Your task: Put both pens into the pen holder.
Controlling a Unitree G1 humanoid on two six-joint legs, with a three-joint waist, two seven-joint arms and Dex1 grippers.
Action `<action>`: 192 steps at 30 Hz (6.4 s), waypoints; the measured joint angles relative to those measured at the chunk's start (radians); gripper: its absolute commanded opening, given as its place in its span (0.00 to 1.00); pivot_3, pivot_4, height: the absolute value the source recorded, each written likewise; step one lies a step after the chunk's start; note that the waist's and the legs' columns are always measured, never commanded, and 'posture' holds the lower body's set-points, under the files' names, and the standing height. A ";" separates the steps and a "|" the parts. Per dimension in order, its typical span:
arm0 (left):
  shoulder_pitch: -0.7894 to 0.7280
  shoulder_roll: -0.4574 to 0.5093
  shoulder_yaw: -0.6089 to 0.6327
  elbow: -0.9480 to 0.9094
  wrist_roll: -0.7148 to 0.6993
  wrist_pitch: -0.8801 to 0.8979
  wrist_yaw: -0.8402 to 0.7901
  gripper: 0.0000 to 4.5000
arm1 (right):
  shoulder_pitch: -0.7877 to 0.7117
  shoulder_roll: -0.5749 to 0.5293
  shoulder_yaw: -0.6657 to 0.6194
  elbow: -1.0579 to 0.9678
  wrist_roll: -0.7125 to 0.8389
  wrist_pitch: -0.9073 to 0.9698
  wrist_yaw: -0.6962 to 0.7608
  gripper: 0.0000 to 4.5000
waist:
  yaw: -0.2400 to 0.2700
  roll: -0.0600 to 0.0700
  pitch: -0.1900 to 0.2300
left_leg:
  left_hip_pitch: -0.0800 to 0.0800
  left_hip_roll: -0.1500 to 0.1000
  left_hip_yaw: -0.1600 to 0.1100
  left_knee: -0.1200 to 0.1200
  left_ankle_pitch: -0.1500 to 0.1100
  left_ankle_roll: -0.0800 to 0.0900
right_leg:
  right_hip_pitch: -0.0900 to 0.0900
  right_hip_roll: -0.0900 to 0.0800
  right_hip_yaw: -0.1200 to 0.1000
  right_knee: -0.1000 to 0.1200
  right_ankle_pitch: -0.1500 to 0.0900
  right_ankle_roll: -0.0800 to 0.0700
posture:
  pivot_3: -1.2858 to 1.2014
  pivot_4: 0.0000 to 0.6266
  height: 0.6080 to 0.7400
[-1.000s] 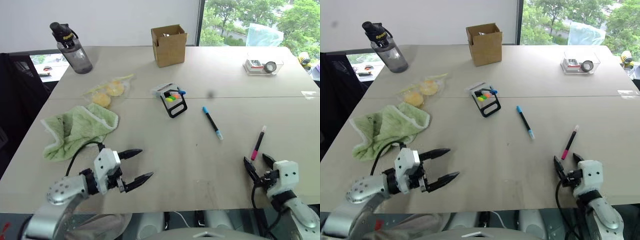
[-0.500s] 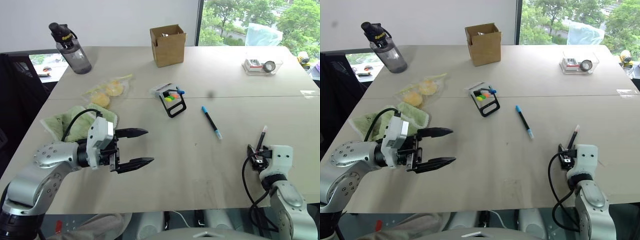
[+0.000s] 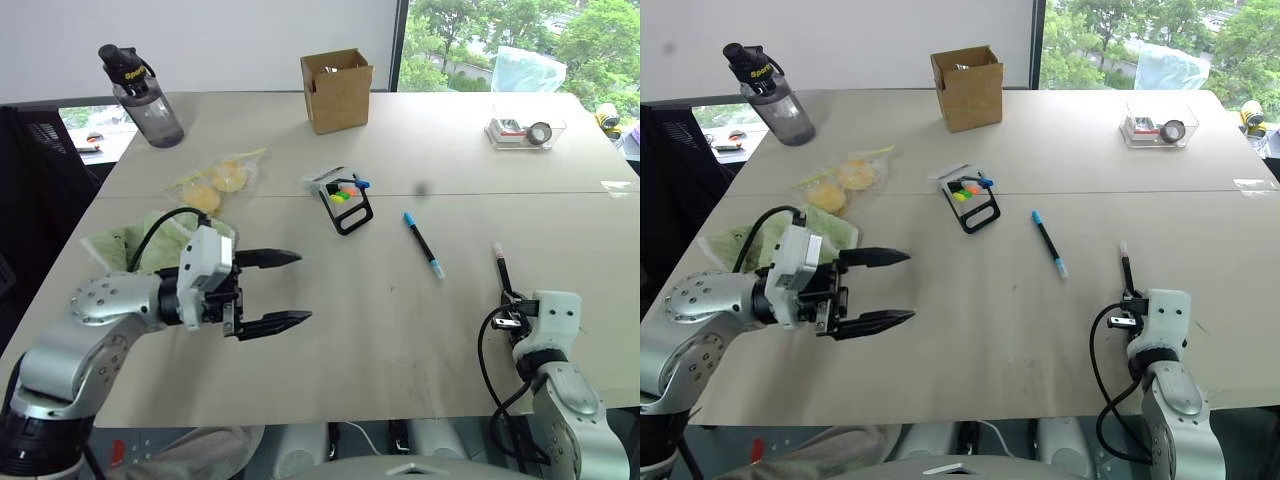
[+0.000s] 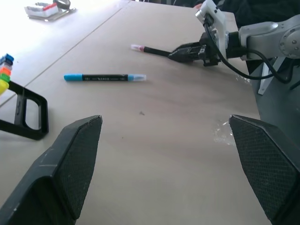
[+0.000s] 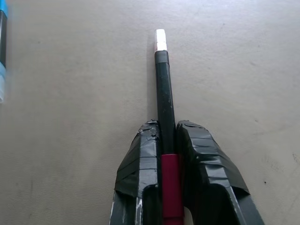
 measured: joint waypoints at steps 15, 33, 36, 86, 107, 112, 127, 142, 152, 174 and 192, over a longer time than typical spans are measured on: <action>-0.335 -0.566 -0.107 0.250 -0.338 0.301 0.417 1.00 | -0.139 -0.172 0.126 -0.169 0.348 -0.177 0.449 0.00 | -0.003 -0.008 0.006 | -0.001 0.000 -0.003 0.002 0.000 0.000 | 0.000 0.007 0.000 0.002 0.002 0.003 | 0.52 0.24 0.97; -0.374 -0.619 -0.117 0.313 -0.400 0.408 0.272 0.00 | -0.146 -0.192 0.232 -0.223 0.417 -0.164 0.436 0.11 | -0.004 -0.008 0.006 | -0.001 0.000 -0.003 0.003 0.001 -0.001 | 0.000 0.009 0.001 0.002 0.002 0.003 | 0.52 0.24 0.97; -0.373 -0.619 -0.116 0.314 -0.384 0.389 0.246 0.00 | -0.142 -0.232 0.219 -0.224 0.466 -0.133 0.442 0.40 | -0.004 -0.008 0.006 | 0.000 0.000 -0.003 0.003 0.001 -0.001 | 0.000 0.009 0.001 0.002 0.002 0.003 | 0.52 0.24 0.97; -0.373 -0.488 -0.396 0.481 1.191 -0.907 0.717 0.00 | -0.006 -0.523 -0.365 -0.065 0.761 -0.071 0.710 0.73 | 0.021 -0.008 0.006 | -0.001 0.000 -0.003 0.002 0.000 0.000 | 0.001 0.001 -0.001 0.001 0.003 0.003 | 0.52 0.24 0.97; -0.425 -0.493 -0.397 0.589 1.247 -0.829 0.800 0.99 | -0.010 -0.502 -0.358 -0.065 0.732 -0.071 0.710 0.74 | 0.021 -0.008 0.006 | -0.001 0.000 -0.003 0.002 0.000 0.000 | 0.001 0.001 -0.001 0.001 0.003 0.003 | 0.52 0.24 0.97; -0.425 -0.486 -0.398 0.588 1.245 -0.829 0.802 0.99 | -0.009 -0.525 -0.270 -0.054 0.586 -0.069 0.658 0.74 | 0.021 -0.008 0.006 | -0.001 0.000 -0.002 0.002 0.000 0.000 | 0.001 0.001 -0.001 0.002 0.003 0.003 | 0.52 0.24 0.97; -0.180 -0.340 -0.430 0.266 0.504 -0.491 0.241 0.99 | -0.256 -0.294 0.187 0.226 0.033 -0.074 0.273 0.74 | 0.013 -0.007 0.007 | 0.000 0.000 -0.001 0.004 0.002 -0.002 | 0.000 0.004 -0.001 0.004 0.003 0.003 | 0.52 0.24 0.97; -0.102 -0.144 -0.302 0.162 0.236 -0.102 0.076 1.00 | -0.339 -0.224 0.256 0.239 -0.039 -0.003 0.217 0.13 | 0.000 -0.007 0.006 | 0.000 0.001 -0.003 0.004 0.001 -0.002 | 0.000 0.007 0.000 0.005 0.002 0.003 | 0.52 0.24 0.97; -0.130 -0.330 -0.307 0.189 0.226 -0.028 0.203 1.00 | -0.333 -0.208 0.239 0.247 -0.056 -0.039 0.198 0.00 | 0.005 -0.008 0.006 | 0.000 0.000 -0.002 0.004 0.001 -0.002 | 0.000 0.007 0.001 0.005 0.003 0.003 | 0.52 0.24 0.97; -0.283 -0.700 -0.064 0.275 -0.243 0.264 0.467 1.00 | -0.256 -0.219 0.135 -0.040 0.427 -0.088 0.495 0.00 | -0.001 -0.008 0.007 | -0.001 0.000 -0.004 0.004 0.001 -0.002 | 0.000 0.008 0.000 0.004 0.003 0.003 | 0.52 0.24 0.97; -0.297 -0.696 -0.068 0.273 -0.361 0.338 0.455 1.00 | -0.189 -0.307 0.141 -0.083 0.567 -0.028 0.581 0.39 | -0.001 -0.008 0.007 | -0.001 0.000 -0.004 0.004 0.001 -0.002 | 0.000 0.009 0.000 0.004 0.003 0.003 | 0.52 0.24 0.97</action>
